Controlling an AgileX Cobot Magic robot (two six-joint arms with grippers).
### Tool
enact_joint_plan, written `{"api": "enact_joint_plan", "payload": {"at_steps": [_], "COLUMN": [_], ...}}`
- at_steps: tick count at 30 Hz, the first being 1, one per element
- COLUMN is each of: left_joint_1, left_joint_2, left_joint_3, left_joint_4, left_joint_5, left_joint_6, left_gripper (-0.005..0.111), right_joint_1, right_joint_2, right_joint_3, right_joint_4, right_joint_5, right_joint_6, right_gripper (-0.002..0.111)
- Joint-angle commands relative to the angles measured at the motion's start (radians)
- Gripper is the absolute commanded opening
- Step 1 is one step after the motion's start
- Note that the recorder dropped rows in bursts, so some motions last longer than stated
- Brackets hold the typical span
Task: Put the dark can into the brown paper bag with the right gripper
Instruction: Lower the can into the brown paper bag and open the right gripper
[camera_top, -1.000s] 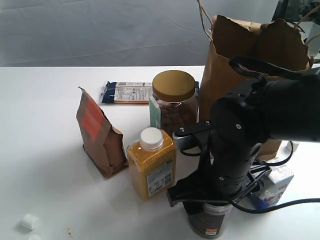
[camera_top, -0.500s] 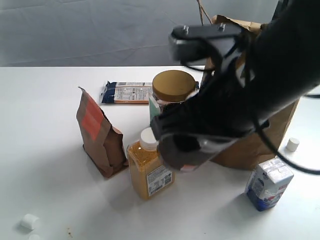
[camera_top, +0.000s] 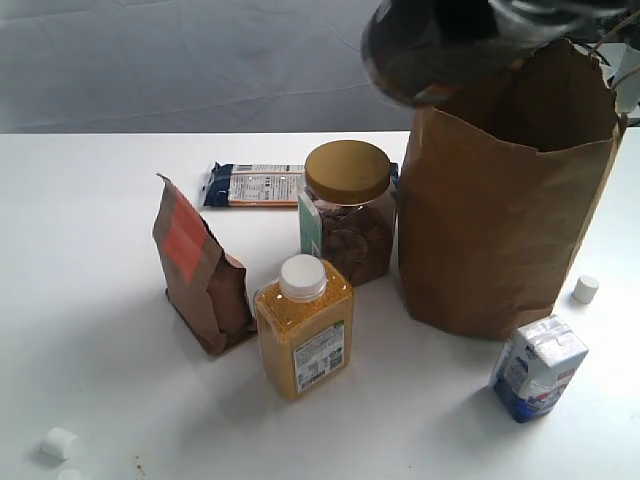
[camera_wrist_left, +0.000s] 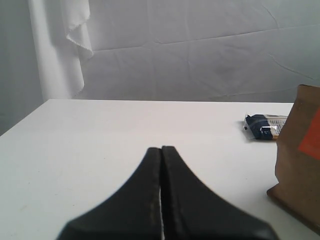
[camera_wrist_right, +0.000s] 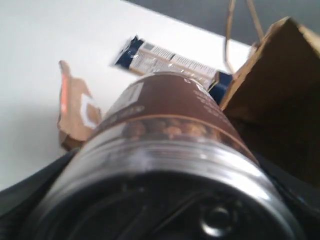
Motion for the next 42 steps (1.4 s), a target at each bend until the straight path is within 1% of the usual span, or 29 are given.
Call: {"api": "enact_joint_plan", "payload": {"at_steps": [1,5,8,9,10,15,21,26,27,29,30,31,32,34,42], "left_joint_1": [-0.006,-0.006,-0.006,-0.006,-0.006,-0.006,-0.006,-0.006,-0.006,-0.006,-0.006,-0.006,-0.006,-0.006,-0.006], "left_joint_2": [-0.003,-0.003,-0.003,-0.003,-0.003,-0.003,-0.003,-0.003,-0.003,-0.003,-0.003,-0.003,-0.003,-0.003,-0.003], "left_joint_3": [0.004,0.004,0.004,0.004,0.004,0.004,0.004,0.004,0.004,0.004,0.004,0.004,0.004,0.004,0.004], "left_joint_4": [0.003,0.003,0.003,0.003,0.003,0.003,0.003,0.003,0.003,0.003,0.003,0.003,0.003,0.003,0.003], "left_joint_5": [-0.005,-0.005,-0.005,-0.005,-0.005,-0.005,-0.005,-0.005,-0.005,-0.005,-0.005,-0.005,-0.005,-0.005,-0.005], "left_joint_6": [-0.003,-0.003,-0.003,-0.003,-0.003,-0.003,-0.003,-0.003,-0.003,-0.003,-0.003,-0.003,-0.003,-0.003,-0.003], "left_gripper": [0.0,0.0,0.0,0.0,0.0,0.0,0.0,0.0,0.0,0.0,0.0,0.0,0.0,0.0,0.0], "right_joint_1": [-0.001,-0.053,-0.15,-0.176,-0.227,-0.326,-0.371,-0.375,-0.375,-0.375,-0.375,-0.375,-0.375,-0.375,-0.375], "right_joint_2": [-0.012,0.003,0.056,0.073,0.105,0.242,0.39,0.42,0.42,0.42,0.42,0.42,0.42,0.42,0.42], "right_joint_3": [-0.044,-0.044,-0.044,-0.044,-0.044,-0.044,-0.044,-0.044,-0.044,-0.044,-0.044,-0.044,-0.044,-0.044,-0.045], "right_joint_4": [-0.195,-0.266,-0.266,-0.253,-0.227,-0.117,-0.087,-0.077,-0.068,-0.066,-0.063,-0.063,-0.063,-0.063,-0.067], "right_joint_5": [-0.005,0.002,-0.004,-0.012,-0.019,-0.036,-0.063,-0.086,-0.099,-0.099,-0.099,-0.099,-0.097,-0.097,-0.092], "right_joint_6": [0.015,0.015,-0.004,-0.016,-0.037,-0.091,-0.101,-0.097,-0.097,-0.097,-0.097,-0.097,-0.097,-0.097,-0.101], "right_gripper": [0.0,0.0,0.0,0.0,0.0,0.0,0.0,0.0,0.003,0.02,0.037,0.045,0.061,0.073,0.083]}}
